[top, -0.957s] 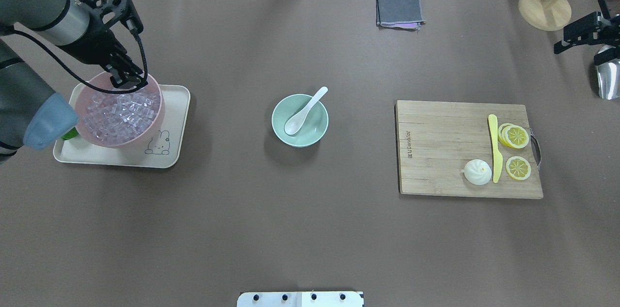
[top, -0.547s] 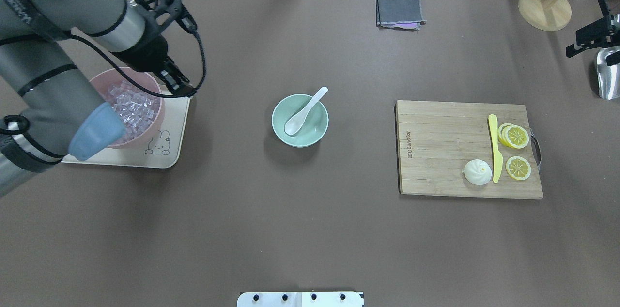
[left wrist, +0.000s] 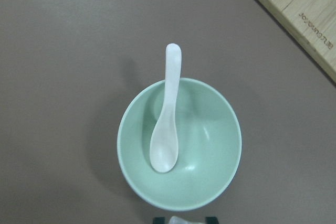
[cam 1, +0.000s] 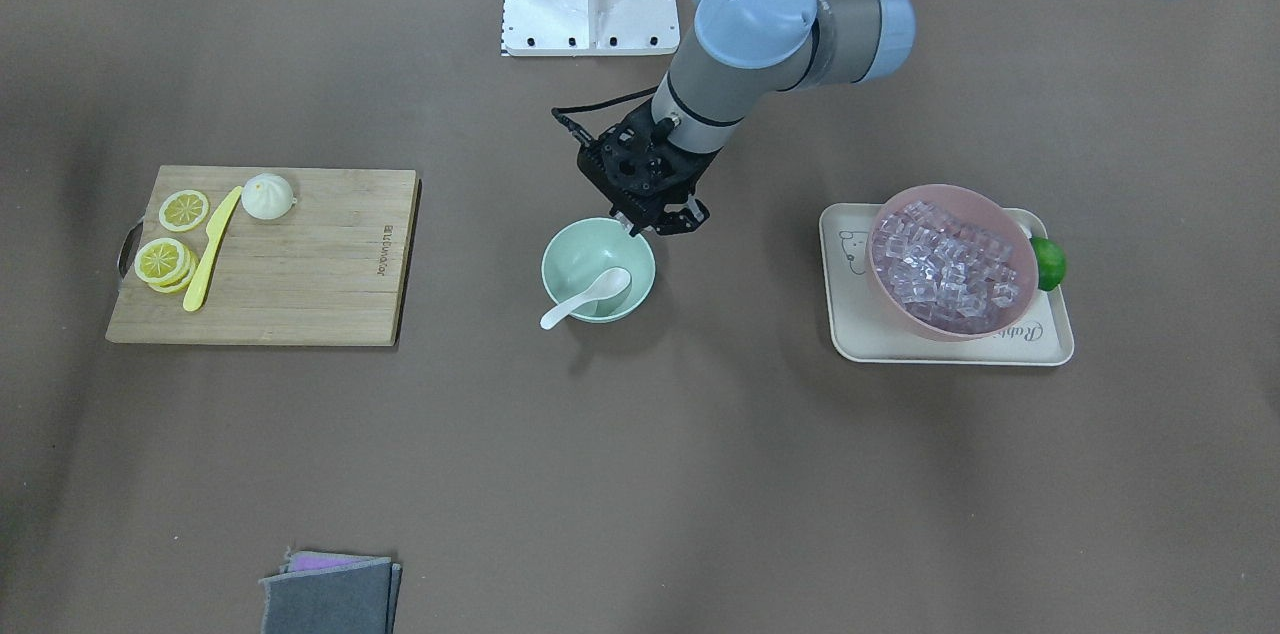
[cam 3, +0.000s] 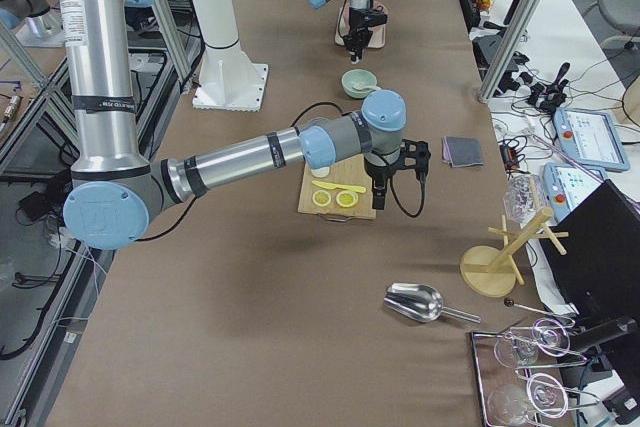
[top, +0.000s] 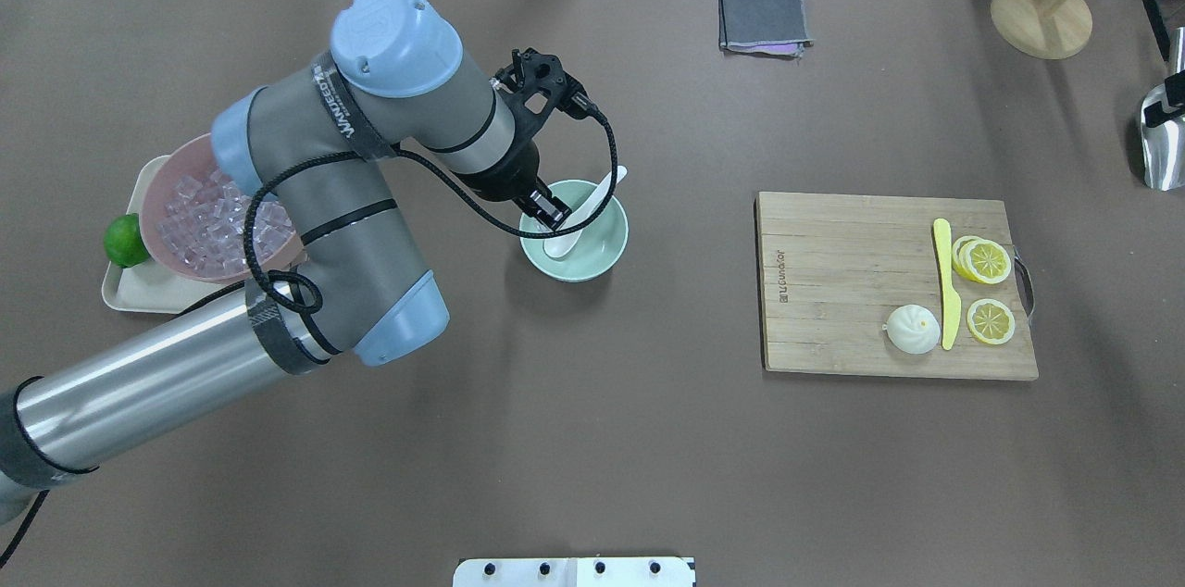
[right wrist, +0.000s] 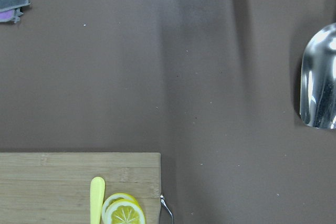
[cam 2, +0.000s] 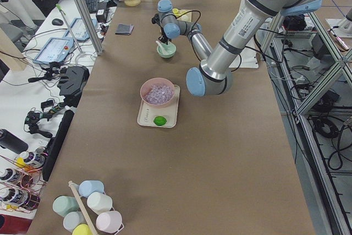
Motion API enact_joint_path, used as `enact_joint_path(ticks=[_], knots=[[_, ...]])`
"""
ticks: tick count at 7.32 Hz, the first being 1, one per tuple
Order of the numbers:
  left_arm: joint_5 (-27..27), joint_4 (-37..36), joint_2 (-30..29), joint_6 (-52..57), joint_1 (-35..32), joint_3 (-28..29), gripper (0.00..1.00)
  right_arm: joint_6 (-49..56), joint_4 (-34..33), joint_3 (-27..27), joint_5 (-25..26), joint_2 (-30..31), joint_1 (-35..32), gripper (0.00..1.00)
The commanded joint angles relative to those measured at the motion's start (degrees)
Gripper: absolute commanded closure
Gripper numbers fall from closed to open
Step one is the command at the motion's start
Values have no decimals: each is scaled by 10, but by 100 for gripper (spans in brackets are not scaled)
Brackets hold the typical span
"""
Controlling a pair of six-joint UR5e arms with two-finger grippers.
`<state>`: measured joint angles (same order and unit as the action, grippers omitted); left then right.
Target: Put spoon and ice into bowl
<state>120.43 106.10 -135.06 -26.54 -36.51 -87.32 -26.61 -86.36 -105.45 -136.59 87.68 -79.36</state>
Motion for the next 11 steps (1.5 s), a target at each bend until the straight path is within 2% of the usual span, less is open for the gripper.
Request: enact_joint_path(ticks=[1,2,3,4,5,6,8,11], knots=[[-4,25,-7,-9,5,23,20,23,0,-1,0,16,-10,0],[-5,24,-2,-17,4,12,2,34,0,4,0,19,-10,0],[-7,20,28,-30,3,-21,2,51,0,7,4,27,-14,0],[-7,11,89,-31,-11,-74,2,76,-1,19,4,26,-25,0],[-7,-26,149,-30,-35,-126,2,121,0,31,6,22,-25,0],[-7,-73,186,-29,-58,-165,2,167,-1,32,4,27,-31,0],[3,-121,240,-21,-136,-199,2,231,-5,31,2,48,-36,0],[72,-124,330,64,-244,-196,2,245,-5,28,10,56,-49,0]])
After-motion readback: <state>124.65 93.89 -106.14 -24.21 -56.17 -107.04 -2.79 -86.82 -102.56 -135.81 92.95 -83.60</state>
